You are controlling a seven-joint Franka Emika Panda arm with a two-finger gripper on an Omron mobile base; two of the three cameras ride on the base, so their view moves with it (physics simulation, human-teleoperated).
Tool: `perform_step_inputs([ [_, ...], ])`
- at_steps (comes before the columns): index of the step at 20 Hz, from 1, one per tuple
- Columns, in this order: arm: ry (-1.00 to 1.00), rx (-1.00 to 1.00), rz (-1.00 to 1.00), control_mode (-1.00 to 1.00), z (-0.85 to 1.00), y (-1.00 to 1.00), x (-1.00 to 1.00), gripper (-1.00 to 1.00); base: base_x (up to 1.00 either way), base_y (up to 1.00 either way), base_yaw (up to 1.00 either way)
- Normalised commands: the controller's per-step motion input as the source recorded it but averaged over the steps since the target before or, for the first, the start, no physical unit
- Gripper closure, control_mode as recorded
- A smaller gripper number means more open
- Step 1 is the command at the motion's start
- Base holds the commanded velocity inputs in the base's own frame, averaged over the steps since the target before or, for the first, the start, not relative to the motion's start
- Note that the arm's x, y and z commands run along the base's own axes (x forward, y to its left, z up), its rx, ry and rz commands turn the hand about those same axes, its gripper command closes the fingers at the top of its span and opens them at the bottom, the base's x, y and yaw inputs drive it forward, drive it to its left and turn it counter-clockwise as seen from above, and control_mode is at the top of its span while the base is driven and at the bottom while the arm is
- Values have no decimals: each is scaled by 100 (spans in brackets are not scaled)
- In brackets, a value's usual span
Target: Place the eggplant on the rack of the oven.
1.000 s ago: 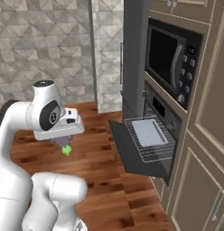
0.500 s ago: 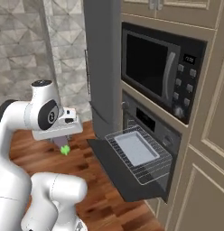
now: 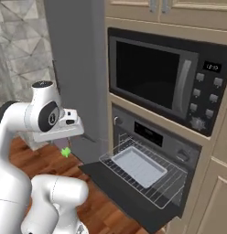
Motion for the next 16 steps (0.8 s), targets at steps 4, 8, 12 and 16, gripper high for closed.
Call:
perform_step_inputs([
  [4, 0, 0, 0, 100, 0, 0, 0, 100, 15, 73, -66],
  [8, 0, 0, 0, 100, 0, 0, 0, 100, 25, 70, -67],
  [12, 0, 0, 0, 100, 0, 0, 0, 100, 71, 95, -56],
  [16, 0, 0, 0, 100, 0, 0, 0, 100, 58, 89, -51],
])
